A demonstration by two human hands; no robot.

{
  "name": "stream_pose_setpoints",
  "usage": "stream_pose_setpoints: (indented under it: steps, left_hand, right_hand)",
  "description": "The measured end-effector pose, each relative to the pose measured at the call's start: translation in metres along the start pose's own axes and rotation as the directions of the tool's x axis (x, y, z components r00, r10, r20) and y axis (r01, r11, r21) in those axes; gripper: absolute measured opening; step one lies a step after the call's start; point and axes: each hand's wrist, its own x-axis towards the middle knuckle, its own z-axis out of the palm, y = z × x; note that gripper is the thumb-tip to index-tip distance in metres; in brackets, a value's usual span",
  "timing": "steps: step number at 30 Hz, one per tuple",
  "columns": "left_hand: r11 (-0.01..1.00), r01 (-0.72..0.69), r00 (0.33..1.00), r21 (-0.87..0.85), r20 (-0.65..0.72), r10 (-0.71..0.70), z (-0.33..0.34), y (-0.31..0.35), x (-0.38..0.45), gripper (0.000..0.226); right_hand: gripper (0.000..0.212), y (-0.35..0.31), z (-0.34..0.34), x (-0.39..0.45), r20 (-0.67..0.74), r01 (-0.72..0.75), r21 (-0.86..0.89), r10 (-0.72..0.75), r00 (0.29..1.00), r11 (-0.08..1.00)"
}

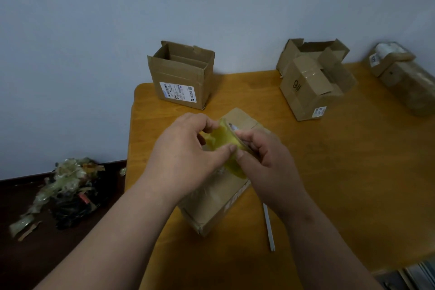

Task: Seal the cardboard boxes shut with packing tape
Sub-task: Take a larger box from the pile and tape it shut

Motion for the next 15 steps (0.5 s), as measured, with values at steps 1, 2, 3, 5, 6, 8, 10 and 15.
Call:
stream_pose_setpoints:
  steps: [1,2,3,5,6,8,10,15]
  left_hand:
    - [1.000,0.001,1.000,0.028,0.002,-0.001,-0.001,0.000,0.000,0.031]
    - [0.998,0.000,1.000,0.056,0.007,-0.001,-0.001,0.000,0.001,0.030]
    - [0.997,-0.002,1.000,0.083,0.013,0.001,-0.001,-0.001,0.001,0.031]
    - [0.995,-0.002,1.000,0.095,0.023,-0.001,-0.002,-0.003,0.002,0.032]
    - [0.997,0.004,1.000,0.077,0.028,-0.006,-0.003,-0.004,0.003,0.031]
    - [0.999,0.008,0.999,0.035,0.040,-0.010,-0.003,-0.007,0.004,0.022]
    - [1.000,-0.014,0.999,0.028,0.052,0.012,-0.004,-0.007,0.006,0.006]
    - [0.991,-0.058,0.998,0.119,0.040,0.054,0.001,-0.011,0.007,0.018]
  right_hand:
    - [0.025,0.000,0.000,0.000,-0.002,0.032,-0.066,-0.032,0.999,0.997]
    - [0.022,0.001,-0.001,0.001,-0.001,0.054,-0.114,-0.054,0.999,0.992]
    - [0.022,0.003,-0.001,0.001,-0.001,0.062,-0.153,-0.063,0.998,0.986]
    - [0.031,0.007,-0.001,0.001,0.012,0.069,-0.193,-0.068,0.998,0.979]
    - [0.034,0.008,-0.002,0.001,0.021,0.073,-0.196,-0.071,0.997,0.978]
    - [0.037,0.008,-0.002,0.001,0.035,0.073,-0.190,-0.068,0.997,0.979]
    - [0.037,0.008,-0.002,0.001,0.032,0.074,-0.187,-0.069,0.997,0.980]
    - [0.034,0.011,0.001,0.003,0.023,0.073,-0.212,-0.070,0.997,0.974]
